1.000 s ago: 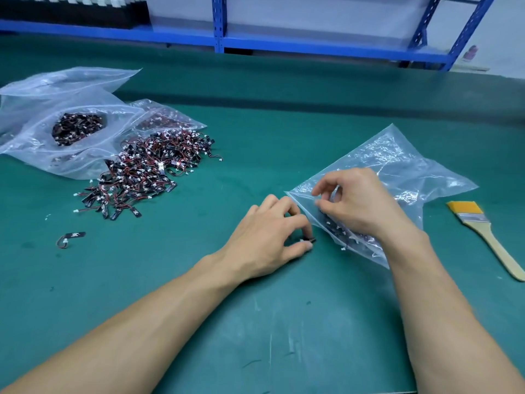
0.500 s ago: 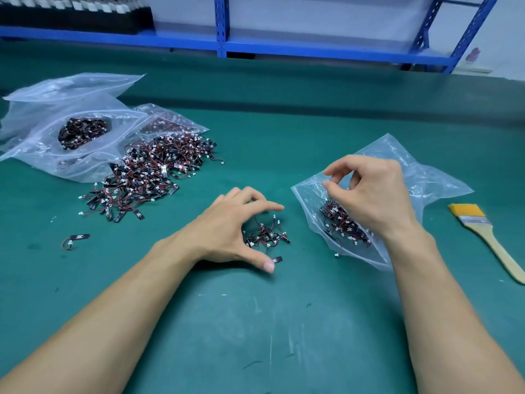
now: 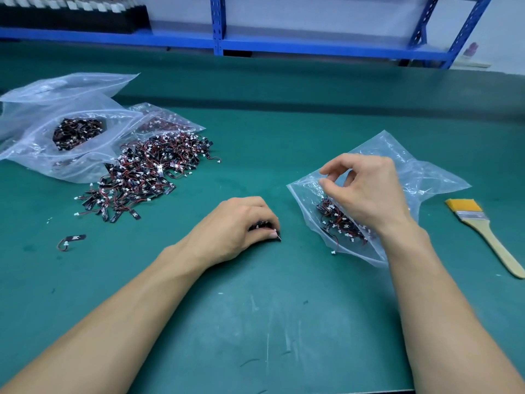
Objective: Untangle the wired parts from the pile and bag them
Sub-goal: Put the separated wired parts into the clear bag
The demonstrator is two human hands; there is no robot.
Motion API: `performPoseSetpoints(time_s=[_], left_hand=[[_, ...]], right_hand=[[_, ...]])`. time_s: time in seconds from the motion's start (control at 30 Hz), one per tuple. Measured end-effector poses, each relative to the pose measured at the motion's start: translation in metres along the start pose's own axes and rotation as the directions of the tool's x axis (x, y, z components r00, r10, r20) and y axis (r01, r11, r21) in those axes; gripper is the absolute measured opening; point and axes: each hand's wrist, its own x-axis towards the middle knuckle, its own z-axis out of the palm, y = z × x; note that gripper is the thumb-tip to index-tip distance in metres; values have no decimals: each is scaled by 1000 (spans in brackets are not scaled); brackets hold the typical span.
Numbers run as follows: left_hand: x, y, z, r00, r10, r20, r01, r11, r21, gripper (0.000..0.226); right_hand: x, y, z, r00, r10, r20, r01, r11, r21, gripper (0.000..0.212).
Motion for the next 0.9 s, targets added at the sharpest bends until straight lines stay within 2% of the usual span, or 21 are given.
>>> performPoseSetpoints(time_s=[0.07, 0.13, 0.27, 0.4, 0.47, 0.53, 0.6, 0.7, 0.77, 0.83, 0.9], left_hand=[[1, 7, 3, 997, -32, -76, 26, 996, -88, 3], [5, 19, 9, 983, -134, -126, 99, 961, -257, 4], [30, 50, 22, 945, -299, -132, 212, 869, -447, 9], [68, 78, 39, 891, -421, -168, 343, 868, -359, 24], [81, 87, 47, 877, -444, -184, 361, 861, -359, 16], [82, 93, 51, 906, -392, -159, 318, 879, -355, 12], [75, 89, 50, 954, -273, -121, 225, 923, -312, 12], [63, 73, 42, 991, -83, -100, 59, 972, -227, 30], [51, 65, 34, 987, 7, -162, -45, 972, -231, 42], [41, 56, 30, 965, 2, -262, -60, 975, -213, 43], [30, 48, 30, 942, -57, -332, 13, 991, -132, 29]], right_hand=[[0, 0, 0, 1000, 3, 0, -3, 1000, -2, 14], [1, -1, 0, 1000, 3, -8, -3, 1000, 1, 12], [1, -3, 1, 1000, 5, -16, -4, 1000, 17, 11], [1, -3, 4, 997, 65, -50, -60, 993, 104, 17], [3, -1, 4, 991, 98, -94, -85, 988, 128, 18], [3, 1, 4, 984, 130, -124, -114, 985, 131, 17], [3, 1, 4, 982, 134, -136, -117, 985, 126, 14], [3, 1, 4, 984, 115, -133, -100, 988, 115, 13], [3, 1, 5, 987, 101, -128, -88, 991, 106, 13], [3, 1, 5, 987, 106, -120, -94, 991, 99, 12], [3, 1, 6, 988, 102, -113, -94, 993, 75, 11]])
